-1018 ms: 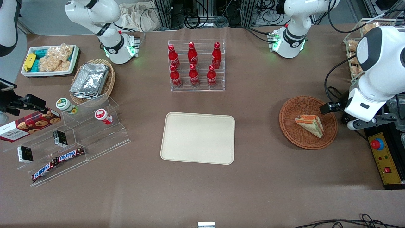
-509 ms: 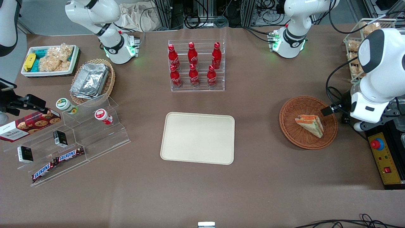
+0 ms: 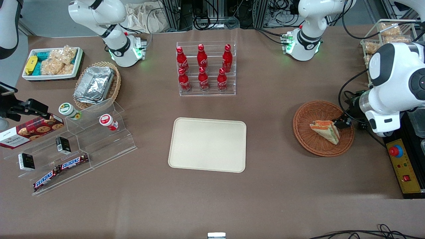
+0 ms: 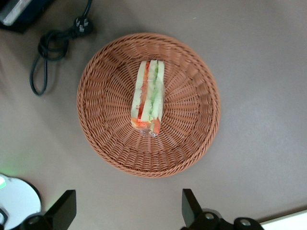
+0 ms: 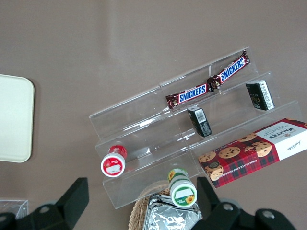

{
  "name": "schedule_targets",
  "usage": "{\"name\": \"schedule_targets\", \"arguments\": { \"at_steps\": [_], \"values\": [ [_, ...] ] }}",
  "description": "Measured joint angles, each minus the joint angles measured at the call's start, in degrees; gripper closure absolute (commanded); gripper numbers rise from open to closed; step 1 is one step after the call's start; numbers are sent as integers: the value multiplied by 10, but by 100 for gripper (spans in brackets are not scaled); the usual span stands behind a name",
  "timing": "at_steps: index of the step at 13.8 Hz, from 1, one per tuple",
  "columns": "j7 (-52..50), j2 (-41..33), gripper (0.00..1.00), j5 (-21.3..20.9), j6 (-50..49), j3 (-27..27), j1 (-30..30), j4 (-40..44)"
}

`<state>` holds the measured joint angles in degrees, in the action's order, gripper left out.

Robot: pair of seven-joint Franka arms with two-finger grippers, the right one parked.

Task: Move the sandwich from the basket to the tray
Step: 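Move the left gripper over the wrapped sandwich in the wicker basket, then lower the left gripper and close it on the sandwich's crust edge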

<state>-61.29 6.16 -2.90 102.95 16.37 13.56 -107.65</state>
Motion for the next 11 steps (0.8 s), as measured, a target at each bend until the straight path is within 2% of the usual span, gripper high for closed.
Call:
{"name": "schedule_targets", "arguments": {
  "at_steps": [4, 8, 11],
  "values": [
    [-4, 4, 1, 8, 112, -2, 49, -75],
    [-13, 20, 1, 9, 243, -2, 54, -158],
    [-13, 35, 1, 9, 276, -2, 57, -176]
  ]
}}
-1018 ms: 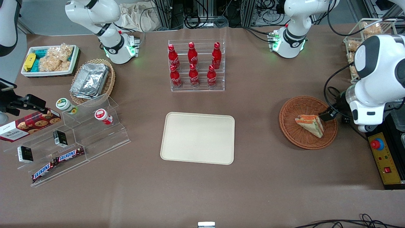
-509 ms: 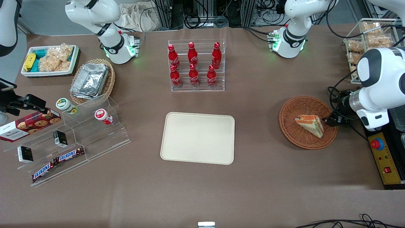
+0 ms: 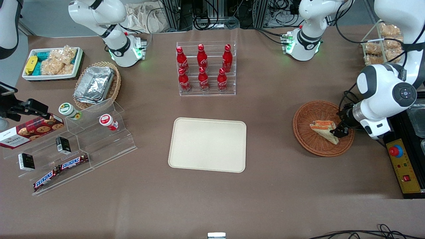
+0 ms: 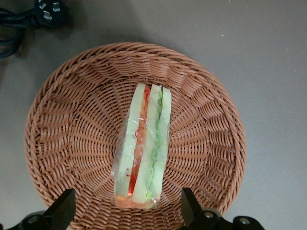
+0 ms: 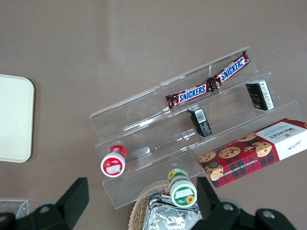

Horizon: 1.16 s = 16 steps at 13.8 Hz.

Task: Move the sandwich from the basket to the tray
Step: 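Lower the left gripper and close it on the sandwich's crust edge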

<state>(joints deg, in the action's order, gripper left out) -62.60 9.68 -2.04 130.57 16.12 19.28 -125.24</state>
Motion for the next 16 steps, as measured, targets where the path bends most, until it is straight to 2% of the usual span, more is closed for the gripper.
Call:
{"name": "schedule_targets", "arguments": {
  "at_steps": [14, 15, 16],
  "values": [
    [0, 53, 1, 0, 94, 0, 0, -29],
    [0, 58, 9, 0, 97, 0, 0, -31],
    [0, 63, 34, 0, 98, 0, 0, -31]
  ]
}}
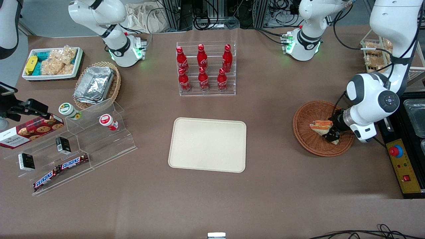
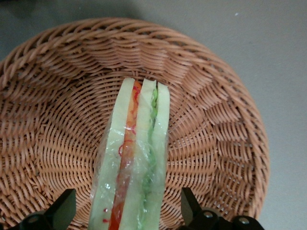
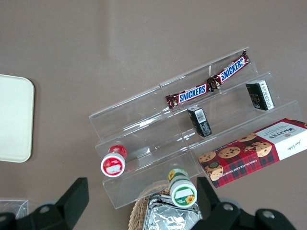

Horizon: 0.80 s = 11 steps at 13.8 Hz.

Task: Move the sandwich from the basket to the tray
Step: 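Lower the left gripper and close it on the sandwich's crust edge, then lift the sandwich and carry it with the left gripper to the tray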

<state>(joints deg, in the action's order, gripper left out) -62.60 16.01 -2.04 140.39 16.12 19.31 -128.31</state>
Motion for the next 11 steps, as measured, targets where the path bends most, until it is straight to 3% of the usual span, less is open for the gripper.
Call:
{"name": "schedule_targets", "arguments": {
  "at_steps": [2, 3, 8, 11],
  "values": [
    [0, 8, 89, 0, 2, 0, 0, 0],
    [-3, 10, 100, 0, 3, 0, 0, 0],
    [-23, 9, 100, 0, 3, 0, 0, 4],
    [-23, -4, 100, -10, -45, 2, 0, 25]
  ]
}}
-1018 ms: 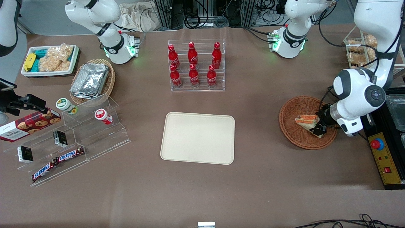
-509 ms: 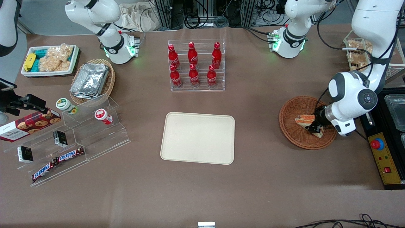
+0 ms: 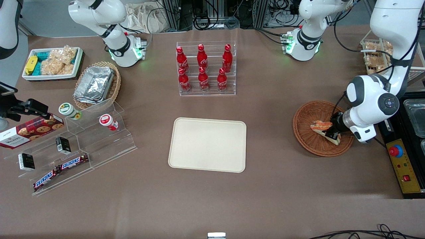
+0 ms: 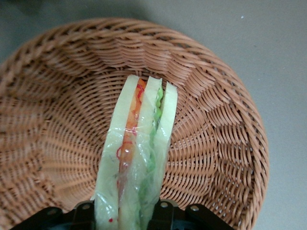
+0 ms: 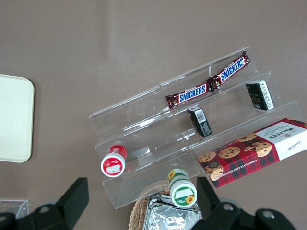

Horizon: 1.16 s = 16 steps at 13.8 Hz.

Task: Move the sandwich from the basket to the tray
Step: 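Lift the sandwich and carry it with the left gripper to the tray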

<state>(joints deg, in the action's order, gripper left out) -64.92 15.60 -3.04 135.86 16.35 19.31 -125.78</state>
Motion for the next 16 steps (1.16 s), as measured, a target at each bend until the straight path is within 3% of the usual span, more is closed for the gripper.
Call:
{"name": "schedule_targets", "arguments": {
  "at_steps": [4, 8, 12, 16],
  "values": [
    [25, -38, 100, -11, -158, 10, -2, 89],
    [54, -51, 100, -11, -327, 67, -6, 243],
    [81, -45, 100, -12, -350, 147, -44, 297],
    [99, 36, 100, -32, -333, 176, -162, 314]
  ]
}}
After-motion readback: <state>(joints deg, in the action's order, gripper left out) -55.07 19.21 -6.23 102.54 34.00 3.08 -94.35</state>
